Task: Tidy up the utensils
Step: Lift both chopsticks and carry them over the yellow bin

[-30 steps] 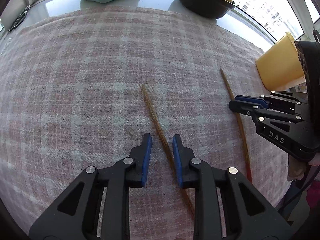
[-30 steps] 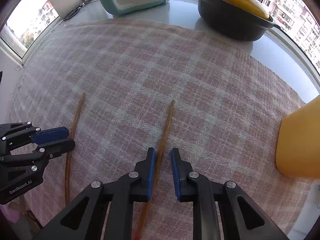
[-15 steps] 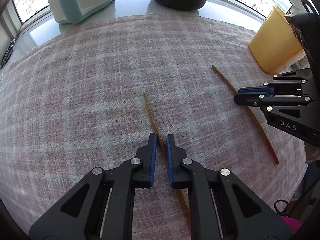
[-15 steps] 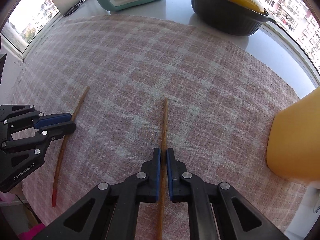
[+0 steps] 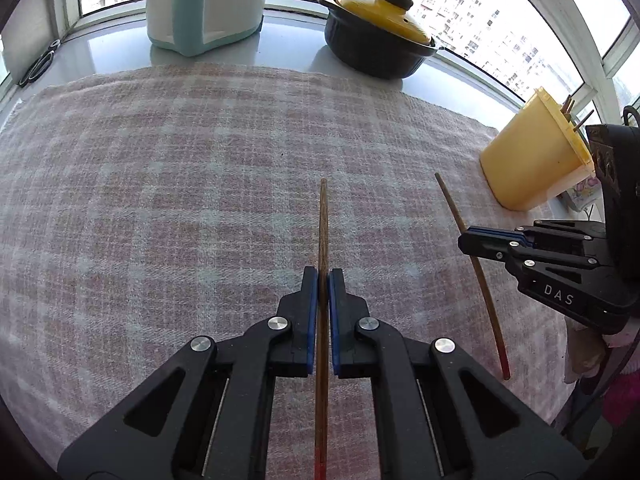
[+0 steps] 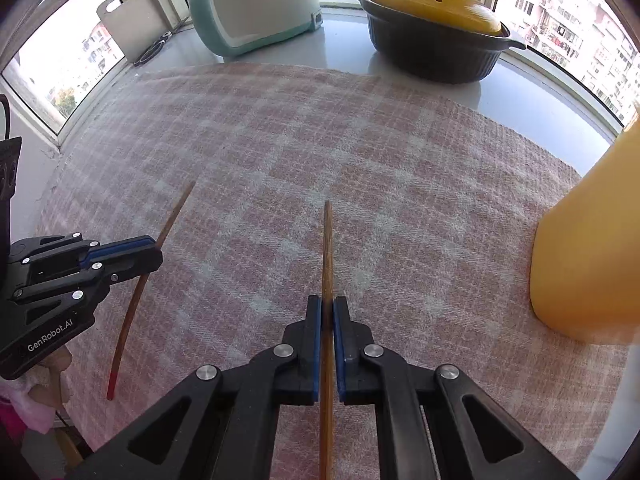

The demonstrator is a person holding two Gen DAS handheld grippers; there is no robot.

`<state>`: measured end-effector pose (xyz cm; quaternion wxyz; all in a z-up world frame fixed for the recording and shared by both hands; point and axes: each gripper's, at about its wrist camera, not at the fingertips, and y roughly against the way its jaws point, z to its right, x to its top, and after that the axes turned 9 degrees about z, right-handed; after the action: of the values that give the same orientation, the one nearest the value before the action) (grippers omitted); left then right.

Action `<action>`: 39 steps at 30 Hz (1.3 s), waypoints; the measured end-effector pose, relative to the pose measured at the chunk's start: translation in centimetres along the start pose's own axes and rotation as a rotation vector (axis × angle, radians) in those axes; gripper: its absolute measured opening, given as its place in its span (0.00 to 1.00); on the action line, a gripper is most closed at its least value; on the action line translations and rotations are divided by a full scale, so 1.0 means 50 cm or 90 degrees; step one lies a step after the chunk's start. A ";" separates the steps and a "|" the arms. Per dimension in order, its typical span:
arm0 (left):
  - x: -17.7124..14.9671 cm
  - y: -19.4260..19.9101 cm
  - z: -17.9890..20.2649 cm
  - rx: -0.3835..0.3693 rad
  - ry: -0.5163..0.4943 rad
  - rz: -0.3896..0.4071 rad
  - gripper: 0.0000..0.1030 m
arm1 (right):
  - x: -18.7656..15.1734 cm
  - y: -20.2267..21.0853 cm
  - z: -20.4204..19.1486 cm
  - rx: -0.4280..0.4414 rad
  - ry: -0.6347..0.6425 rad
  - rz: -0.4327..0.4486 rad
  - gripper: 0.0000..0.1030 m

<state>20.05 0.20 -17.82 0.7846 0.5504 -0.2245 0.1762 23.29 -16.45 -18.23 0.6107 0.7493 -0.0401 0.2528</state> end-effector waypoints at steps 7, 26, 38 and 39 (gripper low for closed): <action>0.001 0.079 0.001 -0.029 0.057 0.078 0.03 | -0.035 0.114 0.042 0.012 -0.067 0.113 0.03; 0.037 0.178 0.136 -0.101 0.003 0.168 0.03 | -0.107 0.335 0.082 -0.046 -0.131 0.328 0.03; 0.113 0.189 0.227 -0.150 -0.024 0.214 0.03 | -0.118 0.467 0.152 -0.089 -0.166 0.423 0.03; 0.121 0.187 0.236 -0.154 -0.028 0.218 0.03 | -0.115 0.476 0.161 -0.096 -0.167 0.429 0.03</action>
<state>18.34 -7.67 -3.71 0.7984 0.4100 -0.3512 0.2666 12.16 -31.39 -0.40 0.5362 0.6730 -0.3811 0.3380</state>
